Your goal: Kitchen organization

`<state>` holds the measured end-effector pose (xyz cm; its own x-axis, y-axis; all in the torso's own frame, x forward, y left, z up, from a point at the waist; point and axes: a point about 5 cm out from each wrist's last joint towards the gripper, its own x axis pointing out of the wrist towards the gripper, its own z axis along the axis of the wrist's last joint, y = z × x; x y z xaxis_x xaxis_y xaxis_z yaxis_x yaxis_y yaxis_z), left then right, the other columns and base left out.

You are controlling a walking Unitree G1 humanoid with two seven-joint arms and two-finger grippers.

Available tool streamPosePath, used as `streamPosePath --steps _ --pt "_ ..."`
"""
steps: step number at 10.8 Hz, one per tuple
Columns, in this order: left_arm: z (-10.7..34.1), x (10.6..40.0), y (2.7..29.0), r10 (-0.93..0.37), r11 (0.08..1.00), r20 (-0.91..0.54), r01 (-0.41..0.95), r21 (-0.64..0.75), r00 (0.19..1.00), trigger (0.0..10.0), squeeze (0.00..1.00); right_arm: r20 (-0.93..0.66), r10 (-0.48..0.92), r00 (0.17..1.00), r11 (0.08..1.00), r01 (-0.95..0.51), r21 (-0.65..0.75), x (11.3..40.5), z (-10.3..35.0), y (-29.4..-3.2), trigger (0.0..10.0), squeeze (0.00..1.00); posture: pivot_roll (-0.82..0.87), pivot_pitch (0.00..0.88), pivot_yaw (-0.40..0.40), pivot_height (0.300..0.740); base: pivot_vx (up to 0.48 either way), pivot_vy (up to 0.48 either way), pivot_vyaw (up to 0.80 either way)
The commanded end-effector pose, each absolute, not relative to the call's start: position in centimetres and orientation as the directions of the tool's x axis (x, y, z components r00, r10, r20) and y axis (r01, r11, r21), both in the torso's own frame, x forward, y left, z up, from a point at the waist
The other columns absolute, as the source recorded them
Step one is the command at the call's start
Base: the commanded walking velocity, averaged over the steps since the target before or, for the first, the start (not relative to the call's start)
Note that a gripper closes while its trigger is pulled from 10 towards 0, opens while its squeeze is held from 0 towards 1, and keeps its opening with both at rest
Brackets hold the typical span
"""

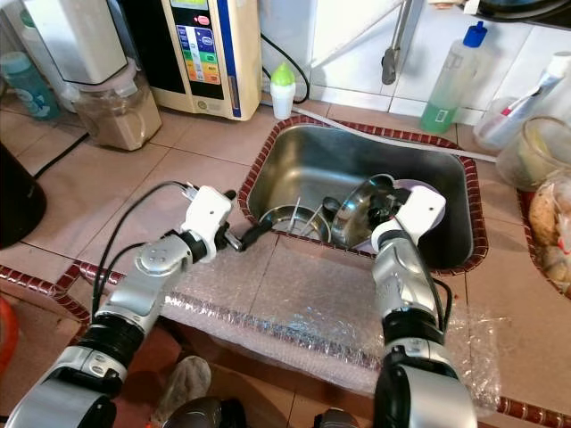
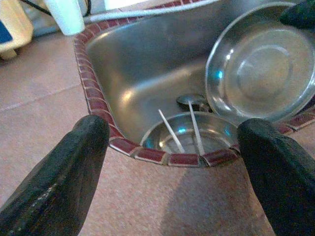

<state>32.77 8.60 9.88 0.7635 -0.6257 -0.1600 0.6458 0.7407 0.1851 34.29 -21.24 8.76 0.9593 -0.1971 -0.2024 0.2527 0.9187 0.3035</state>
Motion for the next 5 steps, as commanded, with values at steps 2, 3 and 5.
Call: streamPosePath --steps 2,3,5 --pt "9.7 32.8 9.0 -0.605 0.755 -0.167 0.627 0.191 0.779 10.0 1.00 -0.294 -0.196 0.935 0.931 0.272 0.242 32.8 6.2 -21.9 10.0 1.00 -0.13 0.000 0.063 0.740 0.000 0.000 0.00" --pt "10.2 33.1 9.7 -0.550 0.814 -0.113 0.562 0.148 0.827 10.0 1.00 -0.253 -0.210 0.944 0.943 0.264 0.202 32.6 6.6 -22.7 10.0 1.00 -0.12 0.000 0.070 0.740 0.000 0.000 0.00" --pt "11.7 34.2 11.5 -0.358 0.931 -0.010 0.358 0.068 0.934 10.0 1.00 -0.098 -0.169 0.981 0.984 0.174 0.044 33.3 8.9 -22.2 10.0 1.00 -0.11 0.000 0.072 0.740 0.000 0.000 0.00"
